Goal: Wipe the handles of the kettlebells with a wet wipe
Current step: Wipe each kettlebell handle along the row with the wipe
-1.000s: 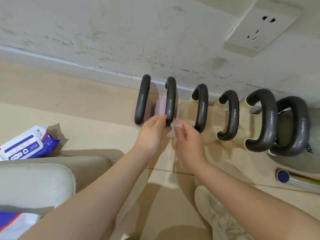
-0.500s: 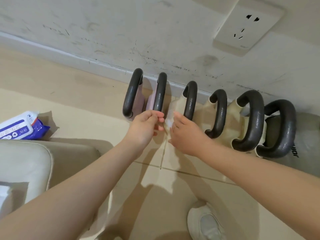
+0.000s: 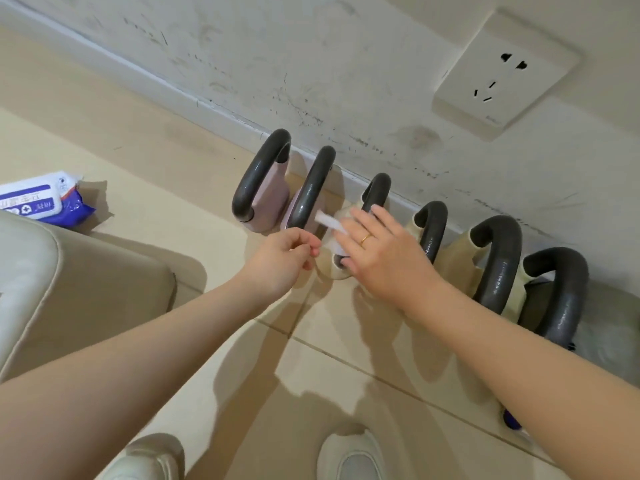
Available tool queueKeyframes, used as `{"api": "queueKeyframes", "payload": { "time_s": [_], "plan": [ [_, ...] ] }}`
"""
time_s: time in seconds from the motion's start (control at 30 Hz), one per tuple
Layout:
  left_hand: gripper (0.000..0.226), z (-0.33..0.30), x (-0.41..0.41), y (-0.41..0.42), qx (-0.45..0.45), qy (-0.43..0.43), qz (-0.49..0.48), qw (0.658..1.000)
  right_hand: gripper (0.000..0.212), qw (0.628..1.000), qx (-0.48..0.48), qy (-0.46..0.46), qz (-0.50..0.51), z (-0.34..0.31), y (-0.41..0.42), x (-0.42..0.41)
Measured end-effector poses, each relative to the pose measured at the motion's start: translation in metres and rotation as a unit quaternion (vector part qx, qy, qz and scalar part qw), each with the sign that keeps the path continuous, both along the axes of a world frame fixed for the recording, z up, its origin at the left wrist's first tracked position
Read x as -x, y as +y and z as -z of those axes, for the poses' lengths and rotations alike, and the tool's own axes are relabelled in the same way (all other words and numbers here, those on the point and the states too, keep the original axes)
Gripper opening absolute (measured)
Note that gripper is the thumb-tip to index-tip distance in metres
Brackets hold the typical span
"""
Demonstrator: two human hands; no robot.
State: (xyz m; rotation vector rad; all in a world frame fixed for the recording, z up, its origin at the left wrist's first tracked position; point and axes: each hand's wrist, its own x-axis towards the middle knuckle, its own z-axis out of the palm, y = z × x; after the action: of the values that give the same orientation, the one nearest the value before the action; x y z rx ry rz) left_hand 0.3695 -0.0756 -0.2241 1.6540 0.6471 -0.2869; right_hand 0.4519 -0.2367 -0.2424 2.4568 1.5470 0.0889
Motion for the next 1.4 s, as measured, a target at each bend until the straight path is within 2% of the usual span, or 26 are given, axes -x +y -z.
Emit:
{"api": "queueKeyframes", "payload": {
  "time_s": [0.07,0.17,0.23,0.3,0.33,0.43,0.47,0.53,0.6,0.67,0.73,0.77,0.83,0.9,0.97,1.03,1.1,1.17,1.2,1.27,1.33,1.4],
  "plan": [
    [0.02,0.003,-0.001,-0.008,-0.048,0.021,0.047,0.998,0.038,0.996,-0.055,0.042,0.051,-0.005,0.0,-0.006],
    [0.037,0.005,-0.006,-0.02,-0.093,0.029,0.115,0.989,0.04,0.996,-0.047,0.063,-0.033,-0.005,-0.006,-0.014],
    [0.054,0.005,-0.012,-0.026,-0.113,0.014,0.123,0.986,0.05,0.995,-0.03,0.095,0.028,-0.017,-0.005,-0.032],
    [0.06,0.005,-0.019,-0.031,-0.116,0.011,0.103,0.988,0.059,0.983,-0.071,0.127,0.11,-0.022,-0.006,-0.047],
    [0.055,0.005,-0.023,-0.033,-0.112,0.007,0.094,0.989,0.06,0.978,-0.079,0.152,0.12,-0.02,-0.004,-0.047],
    [0.027,0.003,-0.033,-0.036,-0.105,-0.025,0.094,0.99,0.062,0.978,-0.068,0.198,0.024,-0.015,-0.001,-0.039],
    [0.025,0.002,-0.037,-0.037,-0.096,-0.032,0.092,0.991,0.062,0.976,-0.072,0.205,0.022,-0.017,-0.003,-0.04],
    [0.035,0.0,-0.046,-0.039,-0.082,-0.03,0.09,0.992,0.06,0.967,-0.104,0.214,0.087,-0.02,-0.007,-0.051],
    [0.049,-0.001,-0.054,-0.041,-0.111,-0.015,0.091,0.99,0.059,0.96,-0.107,0.221,0.136,-0.02,-0.009,-0.058],
    [0.039,0.002,-0.059,-0.04,-0.152,-0.002,0.118,0.981,0.061,0.957,-0.105,0.256,0.087,-0.018,-0.006,-0.053],
    [0.025,0.005,-0.059,-0.037,-0.155,0.008,0.15,0.976,0.059,0.958,-0.081,0.274,0.02,-0.016,-0.006,-0.05],
    [0.023,0.006,-0.057,-0.036,-0.145,0.009,0.148,0.978,0.056,0.958,-0.084,0.274,0.017,-0.017,-0.006,-0.055],
    [0.027,0.01,-0.051,-0.036,-0.124,0.004,0.123,0.985,0.052,0.954,-0.117,0.263,0.087,-0.017,-0.006,-0.072],
    [0.021,0.013,-0.043,-0.039,-0.101,-0.011,0.097,0.99,0.058,0.939,-0.144,0.274,0.15,-0.019,-0.001,-0.08],
    [0.009,0.017,-0.035,-0.044,-0.071,-0.028,0.07,0.995,0.065,0.952,-0.088,0.28,0.082,-0.018,0.008,-0.074],
    [0.011,0.021,-0.029,-0.046,-0.052,-0.037,0.043,0.997,0.057,0.958,-0.016,0.283,0.035,-0.019,0.012,-0.072],
    [0.024,0.024,-0.026,-0.045,-0.037,-0.043,0.026,0.998,0.043,0.945,-0.059,0.302,0.113,-0.02,0.011,-0.083],
    [0.025,0.024,-0.025,-0.044,-0.036,-0.049,0.024,0.998,0.038,0.899,-0.13,0.339,0.245,-0.016,0.01,-0.088],
    [0.023,0.024,-0.025,-0.043,-0.036,-0.054,0.025,0.998,0.04,0.861,-0.16,0.381,0.298,-0.013,0.01,-0.084],
    [0.02,0.024,-0.022,-0.04,-0.029,-0.062,0.028,0.997,0.044,0.788,-0.21,0.473,0.334,-0.012,0.014,-0.074],
    [0.018,0.024,-0.019,-0.037,-0.027,-0.068,0.033,0.997,0.041,0.73,-0.258,0.523,0.355,-0.016,0.017,-0.072],
    [0.015,0.023,-0.018,-0.036,-0.022,-0.07,0.033,0.997,0.046,0.644,-0.304,0.557,0.428,-0.013,0.023,-0.077]
  ]
}}
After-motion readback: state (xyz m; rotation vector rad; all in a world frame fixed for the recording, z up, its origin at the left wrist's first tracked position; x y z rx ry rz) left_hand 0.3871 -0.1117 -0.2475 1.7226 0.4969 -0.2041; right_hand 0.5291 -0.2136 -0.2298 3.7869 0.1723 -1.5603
